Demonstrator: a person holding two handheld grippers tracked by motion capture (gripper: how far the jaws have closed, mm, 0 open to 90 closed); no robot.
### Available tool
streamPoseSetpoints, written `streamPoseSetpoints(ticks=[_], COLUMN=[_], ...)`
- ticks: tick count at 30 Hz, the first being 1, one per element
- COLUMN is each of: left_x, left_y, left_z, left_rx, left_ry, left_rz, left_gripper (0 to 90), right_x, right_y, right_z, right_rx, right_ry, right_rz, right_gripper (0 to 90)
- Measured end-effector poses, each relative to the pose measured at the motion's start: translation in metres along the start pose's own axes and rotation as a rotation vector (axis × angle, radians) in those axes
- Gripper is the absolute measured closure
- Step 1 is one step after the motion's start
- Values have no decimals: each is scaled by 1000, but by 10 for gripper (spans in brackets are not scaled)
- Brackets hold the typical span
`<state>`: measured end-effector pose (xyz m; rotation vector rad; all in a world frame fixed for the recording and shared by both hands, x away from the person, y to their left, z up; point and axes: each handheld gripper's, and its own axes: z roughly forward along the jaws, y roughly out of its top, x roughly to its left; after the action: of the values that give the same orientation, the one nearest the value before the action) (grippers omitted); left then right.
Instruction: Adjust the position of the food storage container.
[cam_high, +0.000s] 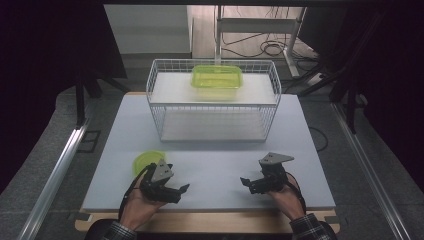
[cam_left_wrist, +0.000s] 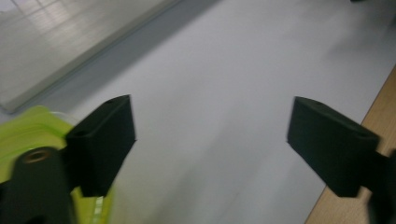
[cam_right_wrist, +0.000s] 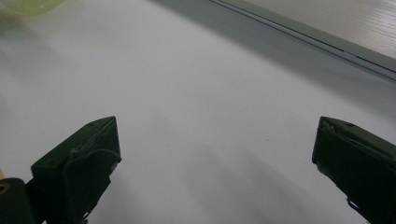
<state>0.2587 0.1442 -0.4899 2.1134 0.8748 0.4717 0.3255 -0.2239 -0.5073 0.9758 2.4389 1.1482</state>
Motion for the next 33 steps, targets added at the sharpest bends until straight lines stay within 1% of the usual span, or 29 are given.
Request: streamPoseSetpoints(ticks=[1, 3, 5, 6, 7, 8, 10, 11, 12, 13, 14, 16, 17, 18, 21, 23, 24, 27, 29, 31, 33], left_x=[3, 8, 14, 16, 20, 25, 35, 41, 53, 53, 60, 73, 77, 82, 93, 98, 100, 104, 105, 107, 108], left_y=[2, 6, 8, 9, 10, 9, 7, 4, -1, -1, -4, -11, -13, -17, -26, -31, -34, -41, -45, -49, -51], left_z=[-3, -9, -13, -14, -15, -17, -19, -21, -24, -24, -27, -32, -34, -37, -42, -44, -45, -45, -43, -40, -37], left_rx=[-10, -18, -20, -17, -18, -20, -26, -29, -30, -30, -33, -37, -37, -35, -23, -21, -14, 3, 23, 38, 48], left_ry=[-3, 3, 21, 32, 44, 53, 70, 76, 99, 99, 112, 141, 148, 165, 218, 245, 264, 298, 324, 341, 348], left_rz=[-14, -24, -24, -23, -32, -48, -80, -101, -136, -136, -153, -189, -196, -221, -242, -261, -261, -272, -268, -270, -278], left_gripper=[231, 311, 382, 477, 527, 527, 613, 661, 752, 793, 793, 864, 887, 900, 900, 900, 900, 900, 900, 900, 900], right_x=[0, -1, -1, -1, -1, -1, 0, 0, 0, 0, 0, 1, 1, 2, 3, 5, 5, 5, 5, 5, 6], right_y=[0, 0, 0, 0, 0, 0, 0, 0, 1, 1, 1, 0, 0, 0, 0, 0, 0, 0, 0, 0, 0], right_z=[0, 0, 0, 0, 0, -1, -1, -1, 0, 0, 0, 0, 1, 1, 2, 3, 3, 3, 3, 4, 4], right_rx=[-1, -5, -7, -8, -8, -7, -8, -8, -8, -8, -7, -2, 0, 2, 15, 23, 23, 24, 26, 33, 38], right_ry=[1, 4, 5, 6, 6, 6, 7, 7, 7, 7, 6, 6, 6, 6, 3, 3, 3, 1, -1, -1, 2], right_rz=[4, 12, 18, 19, 19, 18, 18, 18, 19, 19, 19, 14, 10, 8, -4, -10, -10, -12, -12, -20, -22], right_gripper=[15, 18, 23, 26, 26, 27, 30, 32, 34, 34, 35, 37, 38, 38, 39, 40, 40, 41, 43, 44, 46])
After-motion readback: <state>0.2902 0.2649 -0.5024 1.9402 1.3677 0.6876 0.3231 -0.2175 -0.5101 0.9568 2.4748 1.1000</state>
